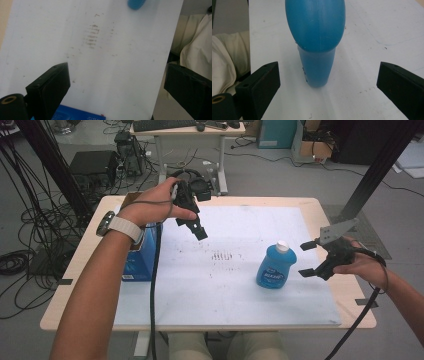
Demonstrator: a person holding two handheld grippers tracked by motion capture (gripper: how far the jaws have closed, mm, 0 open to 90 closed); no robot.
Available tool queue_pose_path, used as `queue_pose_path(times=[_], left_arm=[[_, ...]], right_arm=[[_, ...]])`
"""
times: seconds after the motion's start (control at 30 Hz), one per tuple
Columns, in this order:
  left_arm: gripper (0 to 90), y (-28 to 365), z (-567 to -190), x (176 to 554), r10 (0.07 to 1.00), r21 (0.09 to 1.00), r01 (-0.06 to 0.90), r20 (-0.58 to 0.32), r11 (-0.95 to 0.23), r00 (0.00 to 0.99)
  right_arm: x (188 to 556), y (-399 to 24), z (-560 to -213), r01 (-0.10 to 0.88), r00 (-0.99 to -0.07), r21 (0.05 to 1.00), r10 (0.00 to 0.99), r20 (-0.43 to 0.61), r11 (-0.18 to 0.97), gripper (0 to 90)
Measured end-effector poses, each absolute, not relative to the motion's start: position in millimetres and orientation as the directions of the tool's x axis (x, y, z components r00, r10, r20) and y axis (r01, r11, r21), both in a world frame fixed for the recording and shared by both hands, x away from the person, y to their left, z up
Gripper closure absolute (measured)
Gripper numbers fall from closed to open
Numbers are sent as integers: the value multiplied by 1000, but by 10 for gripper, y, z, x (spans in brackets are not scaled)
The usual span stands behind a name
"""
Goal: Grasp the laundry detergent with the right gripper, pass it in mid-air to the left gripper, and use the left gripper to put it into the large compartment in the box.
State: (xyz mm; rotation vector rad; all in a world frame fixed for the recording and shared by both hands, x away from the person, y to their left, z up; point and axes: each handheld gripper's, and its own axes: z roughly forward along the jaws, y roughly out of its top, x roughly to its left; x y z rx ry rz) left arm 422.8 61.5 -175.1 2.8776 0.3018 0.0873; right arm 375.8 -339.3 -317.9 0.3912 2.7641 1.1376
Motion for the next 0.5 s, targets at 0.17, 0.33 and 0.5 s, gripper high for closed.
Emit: queue_pose_path(times=[0.17, 0.33, 0.5], left_arm=[[69, 609, -1753, 4232, 211, 248, 197, 33, -949, 977], [69, 606, -1755, 4236, 211, 248, 196, 32, -949, 977], [69, 607, -1758, 4240, 215, 247, 201, 31, -948, 976]], right_arm=[[3752, -3411, -3206, 193, -957, 713, 289, -15, 674, 49], [3752, -3421, -3240, 187, -958, 721, 285, -16, 668, 52], [3748, -3415, -3268, 187, -958, 732, 286, -11, 655, 52]])
